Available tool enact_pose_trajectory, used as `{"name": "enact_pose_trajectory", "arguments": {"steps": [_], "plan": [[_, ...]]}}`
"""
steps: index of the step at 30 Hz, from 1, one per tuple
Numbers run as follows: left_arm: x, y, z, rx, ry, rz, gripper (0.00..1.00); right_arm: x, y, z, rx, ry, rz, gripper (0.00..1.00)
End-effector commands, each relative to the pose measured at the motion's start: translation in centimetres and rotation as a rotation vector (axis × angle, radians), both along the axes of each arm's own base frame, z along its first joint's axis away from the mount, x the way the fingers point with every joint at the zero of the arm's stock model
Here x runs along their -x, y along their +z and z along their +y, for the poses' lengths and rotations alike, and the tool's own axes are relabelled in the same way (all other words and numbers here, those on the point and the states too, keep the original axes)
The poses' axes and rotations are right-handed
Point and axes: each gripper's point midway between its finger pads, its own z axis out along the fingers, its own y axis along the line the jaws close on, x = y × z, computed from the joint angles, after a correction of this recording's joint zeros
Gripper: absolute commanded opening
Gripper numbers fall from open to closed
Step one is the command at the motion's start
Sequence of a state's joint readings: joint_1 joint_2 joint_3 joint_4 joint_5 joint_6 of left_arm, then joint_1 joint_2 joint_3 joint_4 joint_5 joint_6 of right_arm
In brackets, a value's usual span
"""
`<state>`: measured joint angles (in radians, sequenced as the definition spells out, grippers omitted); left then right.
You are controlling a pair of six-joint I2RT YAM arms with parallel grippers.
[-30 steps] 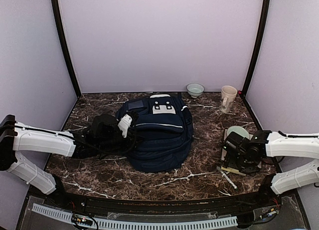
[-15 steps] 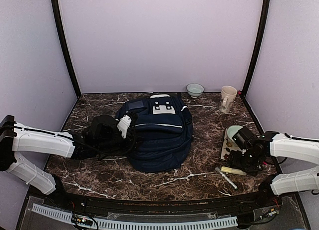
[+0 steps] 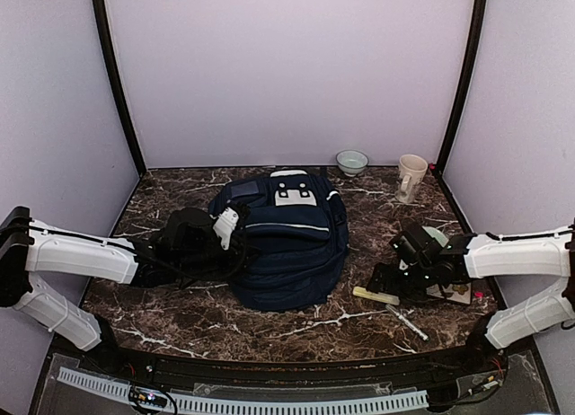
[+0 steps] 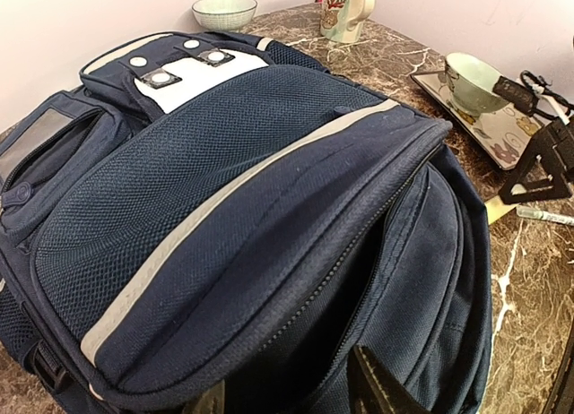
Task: Pack the student bag
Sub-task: Move the pen to the center of the board, then pick up the pen from the center of the board.
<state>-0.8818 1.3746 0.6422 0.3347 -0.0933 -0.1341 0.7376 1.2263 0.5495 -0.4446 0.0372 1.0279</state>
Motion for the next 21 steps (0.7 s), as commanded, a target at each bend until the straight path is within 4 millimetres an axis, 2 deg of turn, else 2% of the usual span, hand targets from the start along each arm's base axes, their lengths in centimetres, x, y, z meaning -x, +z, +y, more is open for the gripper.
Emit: {"name": "enact_pose_trajectory", "arguments": {"steps": [1,3,5,10,12,17,21], "plan": [[-0.7,2.0,0.3,0.027,0.033,-0.033,0.49,-1.6,0.2,5.0,-0.072,0.126,-0.047,1.0],[-0.5,2.2,0.8,0.025,0.045,-0.038,0.49,-1.4,-0.1,6.1,-0.083,0.209,-0.046,1.0],[-0.4,2.4,1.3,0.025,0.056,-0.043,0.49,-1.3,-0.4,6.1,-0.045,0.277,-0.047,1.0],[-0.1,2.3,1.7,0.027,0.063,-0.042,0.49,-1.7,-0.2,3.1,0.164,0.373,-0.118,1.0],[-0.2,2.3,1.7,0.027,0.061,-0.041,0.49,-1.7,0.4,2.7,0.189,0.41,-0.161,1.0],[-0.3,2.4,1.3,0.037,0.053,-0.043,0.49,-2.3,2.4,5.6,0.033,0.505,-0.324,0.99],[-0.2,2.3,1.2,0.038,0.048,-0.037,0.49,-2.8,3.1,7.5,-0.029,0.577,-0.399,1.0]]}}
